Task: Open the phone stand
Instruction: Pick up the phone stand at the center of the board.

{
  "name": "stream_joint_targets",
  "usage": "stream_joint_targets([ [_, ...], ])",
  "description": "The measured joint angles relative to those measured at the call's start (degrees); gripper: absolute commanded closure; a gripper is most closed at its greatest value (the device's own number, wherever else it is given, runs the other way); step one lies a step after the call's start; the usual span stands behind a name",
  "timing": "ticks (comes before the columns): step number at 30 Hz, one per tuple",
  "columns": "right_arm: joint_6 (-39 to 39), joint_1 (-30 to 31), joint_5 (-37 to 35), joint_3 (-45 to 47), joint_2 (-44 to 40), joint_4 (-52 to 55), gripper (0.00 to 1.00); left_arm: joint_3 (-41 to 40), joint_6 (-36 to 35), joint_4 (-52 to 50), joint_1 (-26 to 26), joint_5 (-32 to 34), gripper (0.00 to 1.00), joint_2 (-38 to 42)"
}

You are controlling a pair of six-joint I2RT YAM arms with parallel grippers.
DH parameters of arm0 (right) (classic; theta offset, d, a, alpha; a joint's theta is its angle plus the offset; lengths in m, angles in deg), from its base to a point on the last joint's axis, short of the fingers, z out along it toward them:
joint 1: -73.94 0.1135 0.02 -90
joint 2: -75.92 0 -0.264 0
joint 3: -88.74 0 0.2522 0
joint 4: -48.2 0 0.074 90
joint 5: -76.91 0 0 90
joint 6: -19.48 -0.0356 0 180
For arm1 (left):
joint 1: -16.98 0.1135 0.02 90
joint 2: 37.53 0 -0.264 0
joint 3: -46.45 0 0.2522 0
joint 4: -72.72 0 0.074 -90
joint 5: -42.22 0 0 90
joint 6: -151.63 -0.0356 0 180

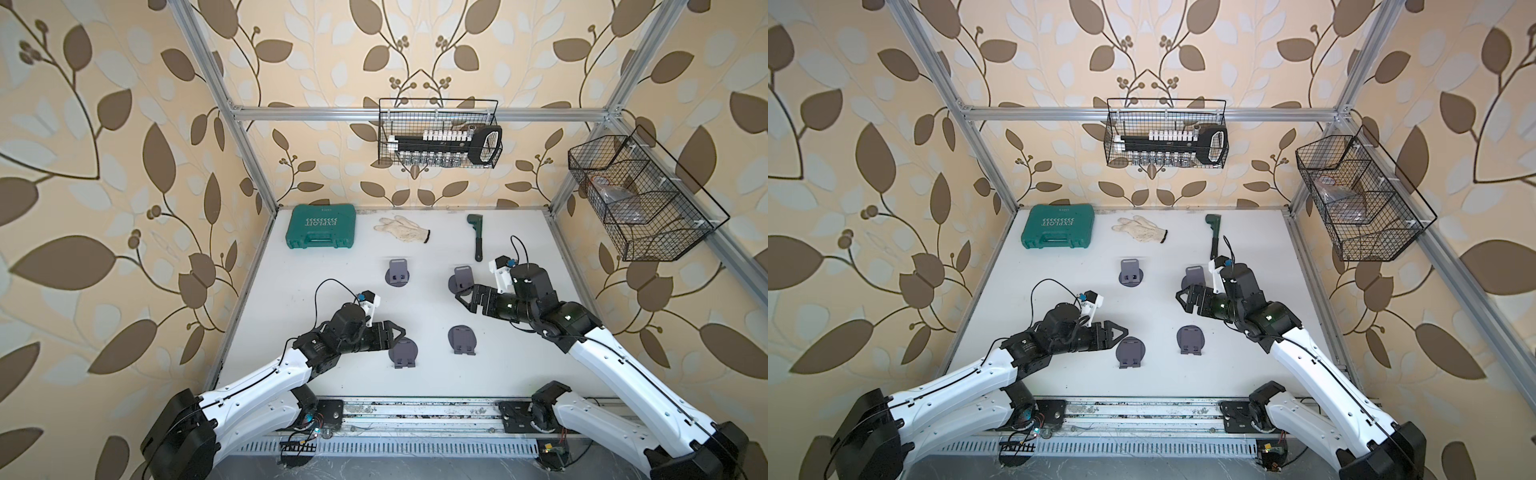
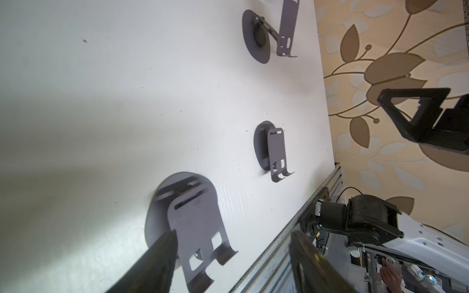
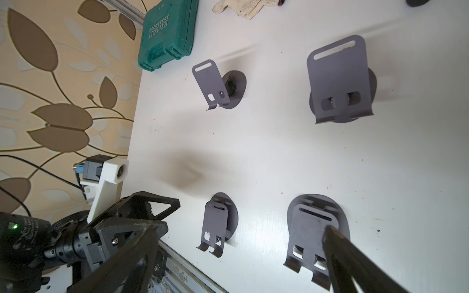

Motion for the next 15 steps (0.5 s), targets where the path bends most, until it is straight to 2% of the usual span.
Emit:
stream_joint_targets([
  [8,-0.07,-0.02,2.12,2.6,1.97,-2.56,0.02,-1.97,0.02,-0.59,3.02,-2.16,0.32,1.16],
  [15,0.02,-0.02,4.35,2.56,2.12,-4.9,0.1,-5.4,0.24,4.92,3.63,-6.38,0.39,-5.62],
])
